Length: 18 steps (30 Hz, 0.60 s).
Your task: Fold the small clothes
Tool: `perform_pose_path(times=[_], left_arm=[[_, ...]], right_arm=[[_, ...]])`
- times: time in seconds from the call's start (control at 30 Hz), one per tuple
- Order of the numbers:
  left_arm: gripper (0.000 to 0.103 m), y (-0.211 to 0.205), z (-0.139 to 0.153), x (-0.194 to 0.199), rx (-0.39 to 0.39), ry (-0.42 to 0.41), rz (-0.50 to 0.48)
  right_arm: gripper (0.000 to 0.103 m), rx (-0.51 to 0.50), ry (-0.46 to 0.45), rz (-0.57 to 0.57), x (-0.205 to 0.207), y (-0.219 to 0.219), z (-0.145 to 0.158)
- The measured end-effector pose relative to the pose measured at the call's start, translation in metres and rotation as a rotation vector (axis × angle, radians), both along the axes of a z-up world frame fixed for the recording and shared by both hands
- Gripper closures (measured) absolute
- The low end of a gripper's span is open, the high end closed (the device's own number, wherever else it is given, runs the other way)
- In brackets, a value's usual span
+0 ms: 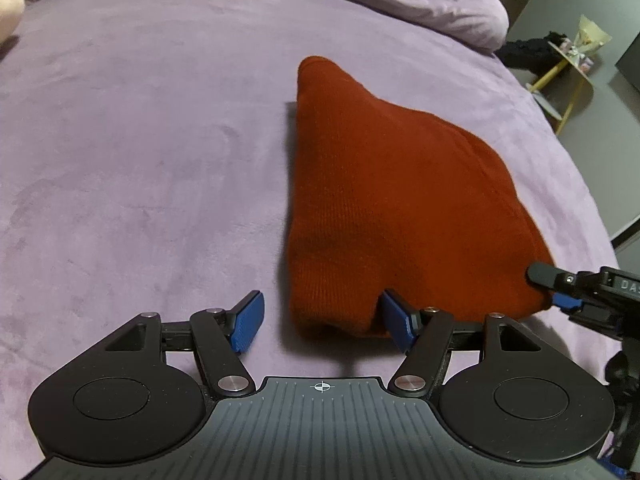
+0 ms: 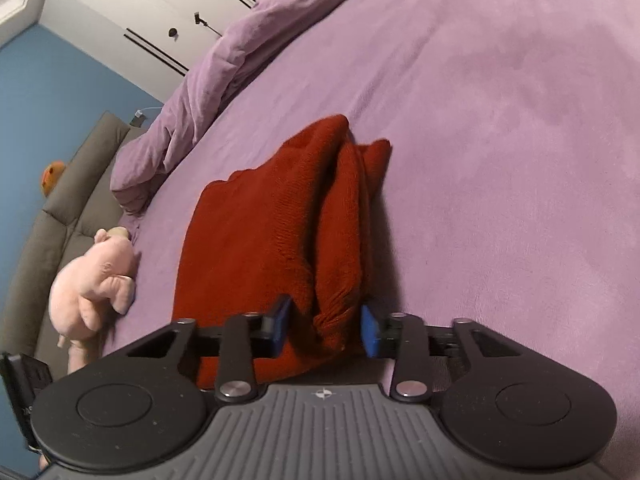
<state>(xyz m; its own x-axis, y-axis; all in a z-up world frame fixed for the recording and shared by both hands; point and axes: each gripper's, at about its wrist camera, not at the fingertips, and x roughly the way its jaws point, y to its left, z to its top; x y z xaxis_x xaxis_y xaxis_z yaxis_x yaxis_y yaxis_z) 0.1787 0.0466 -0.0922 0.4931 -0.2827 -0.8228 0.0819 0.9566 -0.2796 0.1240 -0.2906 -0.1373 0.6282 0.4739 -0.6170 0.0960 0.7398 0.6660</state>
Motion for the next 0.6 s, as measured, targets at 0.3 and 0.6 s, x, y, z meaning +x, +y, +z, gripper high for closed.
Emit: perform_pose_path(times=[0.3, 0.6], left_arm=[[0.030, -0.004, -0.001, -0.005, 0.025, 0.006, 0.012], [0.029, -0.010, 0.000, -0.007, 0.076, 0.011, 0.004]], right_arm=[[0.083, -0.091, -0.047, 0.001, -0.002, 0.011, 0.008], [0.070, -0.218, -0.005, 0.000, 0.000, 0.018, 0.007]])
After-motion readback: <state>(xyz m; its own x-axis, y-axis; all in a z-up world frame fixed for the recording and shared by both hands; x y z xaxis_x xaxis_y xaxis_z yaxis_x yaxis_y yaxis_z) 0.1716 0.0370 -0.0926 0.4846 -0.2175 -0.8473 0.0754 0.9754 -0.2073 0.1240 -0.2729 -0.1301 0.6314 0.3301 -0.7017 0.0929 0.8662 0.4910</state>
